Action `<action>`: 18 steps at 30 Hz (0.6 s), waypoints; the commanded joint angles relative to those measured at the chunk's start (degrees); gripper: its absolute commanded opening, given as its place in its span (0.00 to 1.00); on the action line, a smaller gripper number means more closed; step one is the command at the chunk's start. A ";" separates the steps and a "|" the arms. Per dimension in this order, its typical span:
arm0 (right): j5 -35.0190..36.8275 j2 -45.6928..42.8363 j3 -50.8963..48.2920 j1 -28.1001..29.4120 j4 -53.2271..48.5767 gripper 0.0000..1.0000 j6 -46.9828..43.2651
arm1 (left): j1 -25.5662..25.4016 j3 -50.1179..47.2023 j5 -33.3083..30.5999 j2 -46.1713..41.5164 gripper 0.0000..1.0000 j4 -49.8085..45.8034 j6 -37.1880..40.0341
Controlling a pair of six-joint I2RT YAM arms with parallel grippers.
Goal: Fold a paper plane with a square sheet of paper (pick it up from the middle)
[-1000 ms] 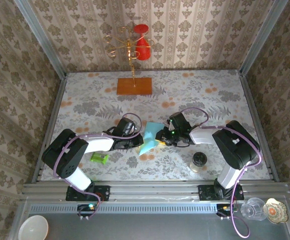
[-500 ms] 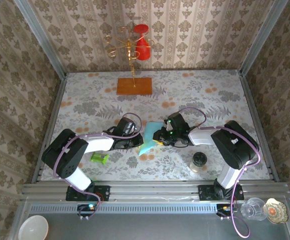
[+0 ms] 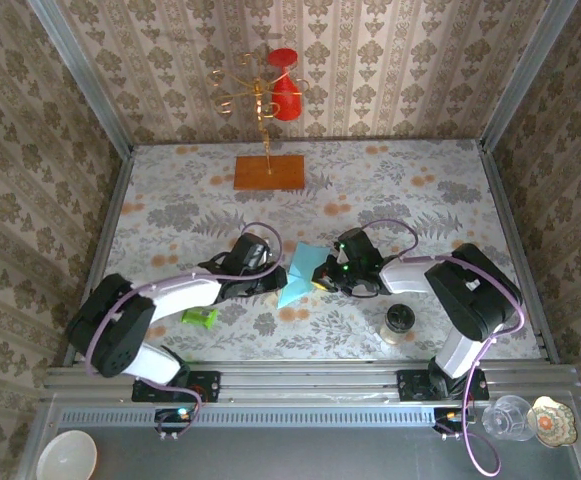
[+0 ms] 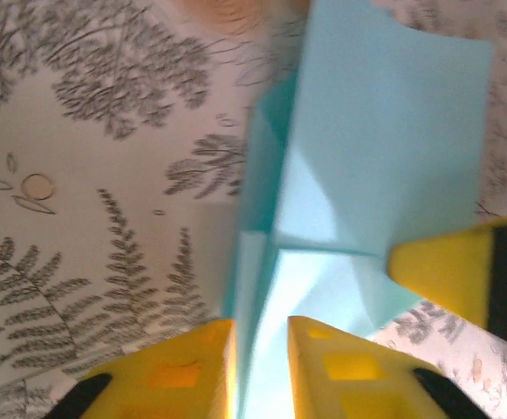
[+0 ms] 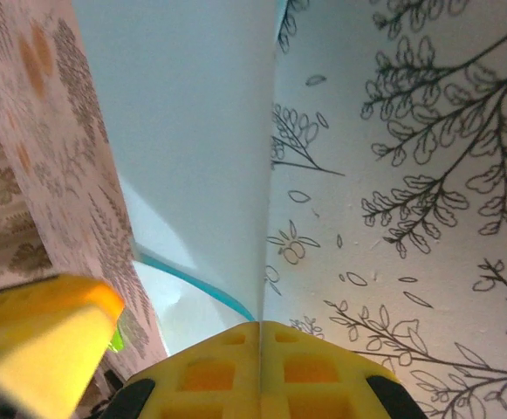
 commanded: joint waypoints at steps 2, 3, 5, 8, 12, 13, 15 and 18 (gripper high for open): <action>3.86 -3.06 -0.33 0.60 -0.19 0.00 4.98 | -4.05 0.62 -6.97 -4.50 0.31 -2.01 7.72; 4.15 -3.43 -0.21 0.60 -0.66 0.00 5.45 | -4.84 0.26 -7.96 -5.21 0.34 -1.56 9.10; 4.53 -4.09 -0.20 0.69 -0.91 0.00 6.28 | -6.25 -0.63 -8.88 -6.02 0.39 0.15 12.25; 4.55 -4.87 0.22 0.69 -1.89 0.00 7.33 | -7.65 -1.61 -9.13 -5.63 0.44 2.86 17.45; 4.38 -5.67 1.07 0.69 -3.46 0.00 7.79 | -10.63 -0.53 -10.98 -3.63 0.50 4.04 27.43; 4.35 -5.74 1.40 0.68 -4.08 0.00 7.84 | -11.28 -0.21 -12.28 -2.88 0.50 4.20 29.90; 4.11 -5.60 1.78 0.60 -4.50 0.00 8.21 | -12.24 0.12 -13.64 -1.56 0.52 5.20 34.17; 3.29 -5.23 2.22 0.36 -4.36 0.00 9.26 | -13.30 -0.34 -15.49 0.51 0.52 8.19 39.18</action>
